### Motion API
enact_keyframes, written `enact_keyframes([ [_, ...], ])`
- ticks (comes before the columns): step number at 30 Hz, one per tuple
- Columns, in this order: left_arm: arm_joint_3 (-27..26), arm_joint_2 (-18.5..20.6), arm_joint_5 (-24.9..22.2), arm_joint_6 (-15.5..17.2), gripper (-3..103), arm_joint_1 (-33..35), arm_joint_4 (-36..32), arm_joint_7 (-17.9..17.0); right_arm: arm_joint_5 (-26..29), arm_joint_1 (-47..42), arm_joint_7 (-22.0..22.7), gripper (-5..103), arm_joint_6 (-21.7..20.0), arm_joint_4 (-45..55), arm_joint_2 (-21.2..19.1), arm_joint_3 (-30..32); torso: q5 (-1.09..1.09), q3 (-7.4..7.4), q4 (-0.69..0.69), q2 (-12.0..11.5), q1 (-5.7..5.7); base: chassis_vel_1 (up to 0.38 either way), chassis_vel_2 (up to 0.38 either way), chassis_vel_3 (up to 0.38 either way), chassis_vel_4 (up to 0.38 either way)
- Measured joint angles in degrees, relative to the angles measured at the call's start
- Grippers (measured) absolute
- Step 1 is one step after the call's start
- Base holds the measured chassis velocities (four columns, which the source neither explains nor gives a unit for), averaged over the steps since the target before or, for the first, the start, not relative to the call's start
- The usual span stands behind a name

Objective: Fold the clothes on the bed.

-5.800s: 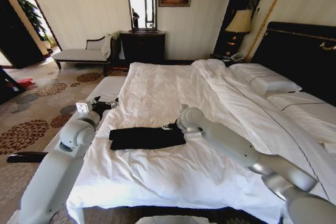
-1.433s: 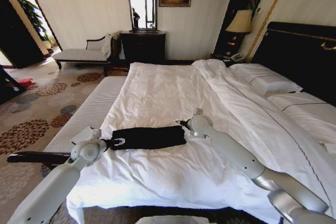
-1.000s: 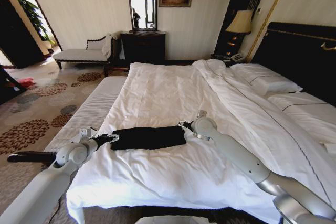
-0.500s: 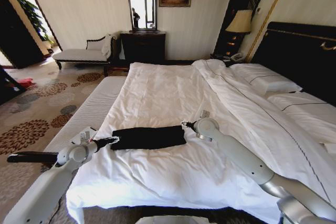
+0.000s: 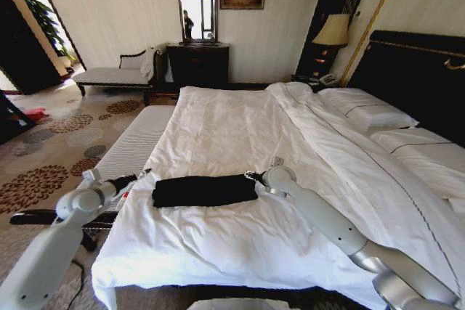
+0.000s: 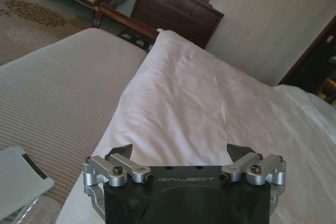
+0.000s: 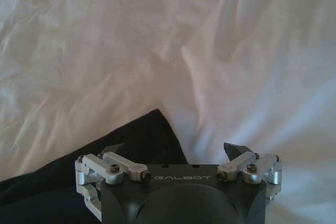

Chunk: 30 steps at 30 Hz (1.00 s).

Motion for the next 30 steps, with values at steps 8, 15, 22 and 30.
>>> enact_keyframes([
  [8, -7.1, 1.4, -11.9, 1.7, 100, -2.4, -7.2, -5.0, 3.5, -4.6, -5.1, 100, -5.2, 1.0, -1.1, 6.4, -0.01, 0.0, 0.0, 0.0, -0.01, 0.0, 0.0, 0.0, 0.0],
  [15, -11.2, -1.4, -19.2, 1.9, 100, -1.7, -21.3, -8.2, -1.6, -10.8, -24.8, 100, -6.5, -3.5, -2.1, 12.1, 0.01, -0.01, -0.02, 0.0, -0.01, 0.0, 0.0, 0.0, 0.0],
  [22, -12.2, -2.6, -19.6, 1.9, 100, 0.2, -25.9, -9.9, -4.5, -13.1, -29.2, 100, -5.3, -5.9, -0.7, 13.5, 0.0, -0.01, 0.0, 0.0, -0.01, 0.0, 0.0, 0.0, 0.0],
  [30, -10.4, -2.5, -16.9, 1.9, 100, 0.5, -24.7, -10.8, -4.2, -13.2, -29.4, 101, -4.3, -6.8, 1.6, 13.4, -0.01, -0.01, -0.01, 0.0, -0.02, 0.0, 0.0, 0.0, 0.0],
])
